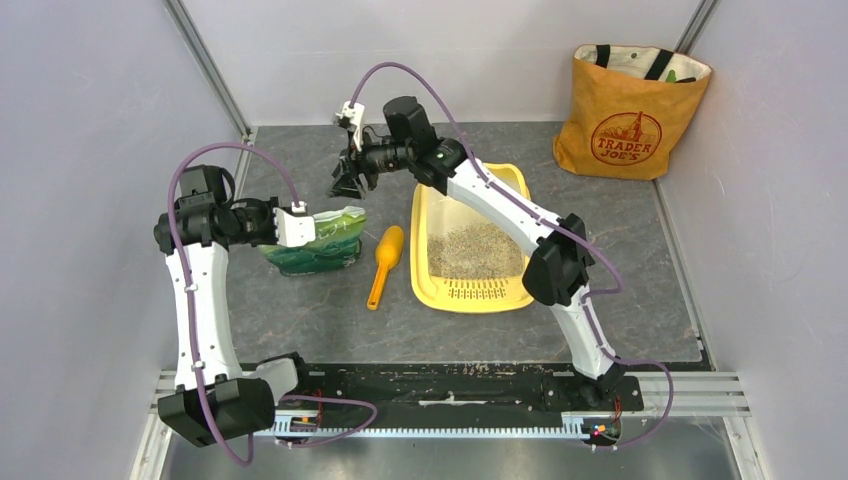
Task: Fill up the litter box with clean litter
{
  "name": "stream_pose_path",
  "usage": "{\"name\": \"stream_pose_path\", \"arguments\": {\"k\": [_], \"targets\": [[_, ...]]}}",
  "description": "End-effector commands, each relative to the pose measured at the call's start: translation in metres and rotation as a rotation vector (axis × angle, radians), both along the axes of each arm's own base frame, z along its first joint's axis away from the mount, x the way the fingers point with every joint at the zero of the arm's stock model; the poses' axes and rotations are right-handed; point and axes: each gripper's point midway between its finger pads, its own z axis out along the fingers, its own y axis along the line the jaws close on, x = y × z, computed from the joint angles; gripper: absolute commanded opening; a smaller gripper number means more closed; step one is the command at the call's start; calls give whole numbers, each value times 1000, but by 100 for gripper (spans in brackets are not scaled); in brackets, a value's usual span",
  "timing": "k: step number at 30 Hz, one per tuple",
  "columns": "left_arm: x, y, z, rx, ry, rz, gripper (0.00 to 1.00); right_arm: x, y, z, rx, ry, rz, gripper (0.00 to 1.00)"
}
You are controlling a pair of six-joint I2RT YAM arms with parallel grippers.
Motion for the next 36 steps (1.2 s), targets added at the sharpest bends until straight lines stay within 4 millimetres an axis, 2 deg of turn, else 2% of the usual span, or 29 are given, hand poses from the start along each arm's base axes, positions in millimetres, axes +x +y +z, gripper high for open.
{"name": "stream_pose_path", "arguments": {"k": [1, 4, 10, 16, 20, 25, 30, 36], "targets": [[2, -15, 27, -26, -138, -81, 2, -16, 12, -3, -53, -65, 14, 59], [2, -15, 26, -24, -138, -84, 2, -16, 16, -8, -74, -89, 9, 54], [3, -16, 28, -24, -147, -90, 2, -18, 18, -24, -114, -113, 25, 35], [4, -16, 30, -23, -151, -91, 2, -13, 18, -41, -172, -145, 3, 29], [5, -15, 30, -17, -150, -91, 2, -14, 17, -42, -182, -158, 11, 30], [6, -13, 28, -12, -147, -91, 2, -29, 12, -39, -175, -155, 80, 38], [8, -13, 29, -12, -150, -88, 2, -33, 8, -49, -221, -165, 108, 49], [9, -13, 29, -11, -152, -90, 2, -38, 5, -55, -256, -180, 125, 54]]}}
